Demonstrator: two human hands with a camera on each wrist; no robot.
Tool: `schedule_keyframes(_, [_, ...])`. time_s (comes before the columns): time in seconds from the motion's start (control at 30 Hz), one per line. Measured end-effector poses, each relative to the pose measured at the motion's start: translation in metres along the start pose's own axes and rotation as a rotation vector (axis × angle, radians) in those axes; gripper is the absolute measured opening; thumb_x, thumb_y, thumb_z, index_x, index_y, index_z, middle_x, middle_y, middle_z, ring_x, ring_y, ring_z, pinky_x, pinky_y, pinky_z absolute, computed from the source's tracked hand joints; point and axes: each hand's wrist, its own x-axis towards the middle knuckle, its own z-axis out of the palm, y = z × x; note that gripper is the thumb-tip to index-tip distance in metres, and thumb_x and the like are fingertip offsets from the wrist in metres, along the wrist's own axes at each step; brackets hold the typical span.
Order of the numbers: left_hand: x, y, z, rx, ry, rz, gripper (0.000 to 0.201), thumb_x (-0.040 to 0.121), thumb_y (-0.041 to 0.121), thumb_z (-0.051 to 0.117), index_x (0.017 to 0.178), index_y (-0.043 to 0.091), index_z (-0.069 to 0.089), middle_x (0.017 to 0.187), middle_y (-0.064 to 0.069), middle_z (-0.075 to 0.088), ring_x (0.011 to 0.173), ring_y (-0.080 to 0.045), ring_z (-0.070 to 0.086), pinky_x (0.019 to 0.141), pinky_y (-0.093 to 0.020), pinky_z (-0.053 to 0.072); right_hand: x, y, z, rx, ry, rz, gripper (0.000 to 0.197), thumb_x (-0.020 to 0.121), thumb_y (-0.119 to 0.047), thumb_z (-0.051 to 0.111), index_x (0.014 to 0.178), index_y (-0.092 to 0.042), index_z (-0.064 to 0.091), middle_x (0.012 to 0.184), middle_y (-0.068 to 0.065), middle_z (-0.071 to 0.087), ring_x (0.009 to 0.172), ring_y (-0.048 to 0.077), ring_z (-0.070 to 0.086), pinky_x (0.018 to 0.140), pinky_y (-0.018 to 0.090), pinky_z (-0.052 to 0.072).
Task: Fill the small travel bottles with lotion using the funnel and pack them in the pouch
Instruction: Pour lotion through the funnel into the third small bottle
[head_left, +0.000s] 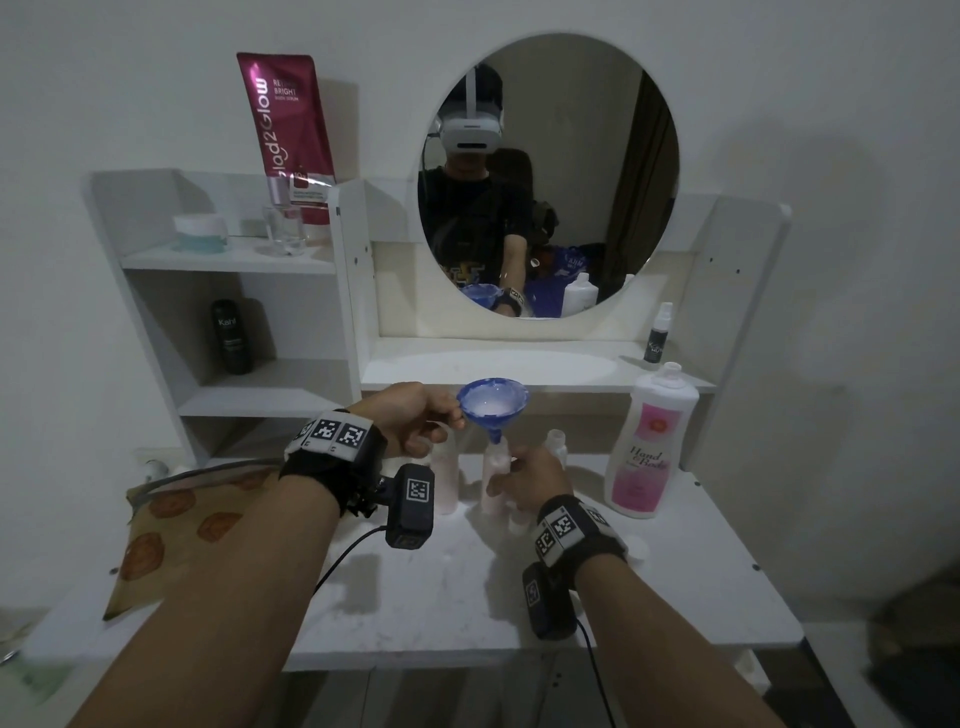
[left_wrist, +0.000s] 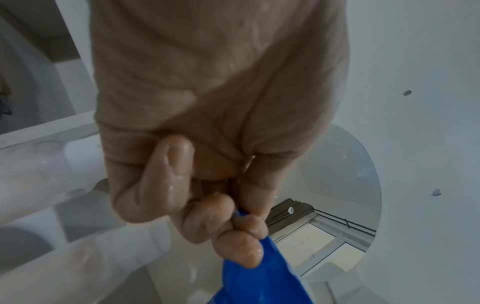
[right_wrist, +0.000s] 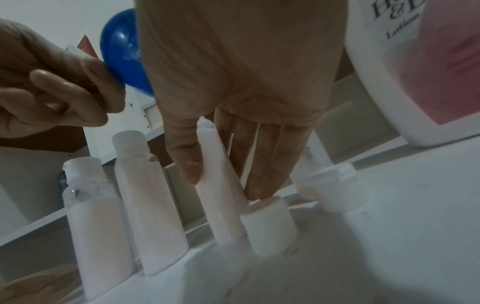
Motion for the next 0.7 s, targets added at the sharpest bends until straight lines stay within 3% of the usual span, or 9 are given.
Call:
schedule_keyframes(0.1, [-0.005,-0.008,-0.003,-0.015,-0.003,0.006,0.012,0.09,0.007,0.048,0.083,0.009,0.058,0.078,-0.006,0.061,0.049,-0.011,0.038,0.035,-0.017,0.02,0.0,0.0,0.001,0.008,-0.004,-0.013,0.026,0.078,-0.015,0.071,0.096,-0.029,0.058,0.087,-0.002,0.069,0.077,0.02,0.066,0.064,0.029,0.054])
schedule_keyframes(0.23, [-0.014,-0.019,-0.008,-0.011,-0.01,0.019,0.014,0.09,0.007,0.048,0.083,0.009,0.059,0.08,-0.005,0.062,0.05,-0.011,0.04,0.037,-0.017,0.02,0.0,-0.001,0.001,-0.016,0.005,-0.032,0.019,0.076,-0.015,0.071,0.08,-0.031,0.06,0.084,0.0,0.071,0.08,0.022,0.068,0.076,0.036,0.058])
schedule_keyframes(0.33, [-0.023,-0.036,-0.014,-0.04,-0.037,0.043,0.016,0.093,0.004,0.045,0.084,0.009,0.057,0.08,-0.005,0.061,0.05,-0.01,0.039,0.038,-0.018,0.017,0.0,-0.003,0.001,-0.033,0.004,-0.033,0.019,0.078,-0.017,0.068,0.072,-0.031,0.058,0.082,0.001,0.071,0.077,0.025,0.069,0.068,0.031,0.056])
schedule_keyframes(0.5, [-0.041,-0.075,-0.027,0.021,-0.051,0.025,0.011,0.092,0.009,0.051,0.085,0.012,0.059,0.081,-0.004,0.062,0.053,-0.009,0.038,0.04,-0.017,0.02,0.004,0.002,0.007,-0.068,0.031,-0.081,0.007,0.072,-0.019,0.067,0.073,-0.023,0.061,0.068,-0.002,0.067,0.064,0.026,0.069,0.065,0.035,0.059])
schedule_keyframes(0.7, [-0.048,-0.111,-0.04,0.279,-0.004,-0.026,0.017,0.1,0.016,0.045,0.092,0.013,0.059,0.088,-0.005,0.063,0.055,-0.009,0.04,0.044,-0.02,0.024,0.004,0.001,0.001,-0.127,-0.006,-0.047,0.018,0.075,-0.015,0.074,0.077,-0.025,0.06,0.077,0.003,0.067,0.081,0.026,0.068,0.07,0.029,0.052])
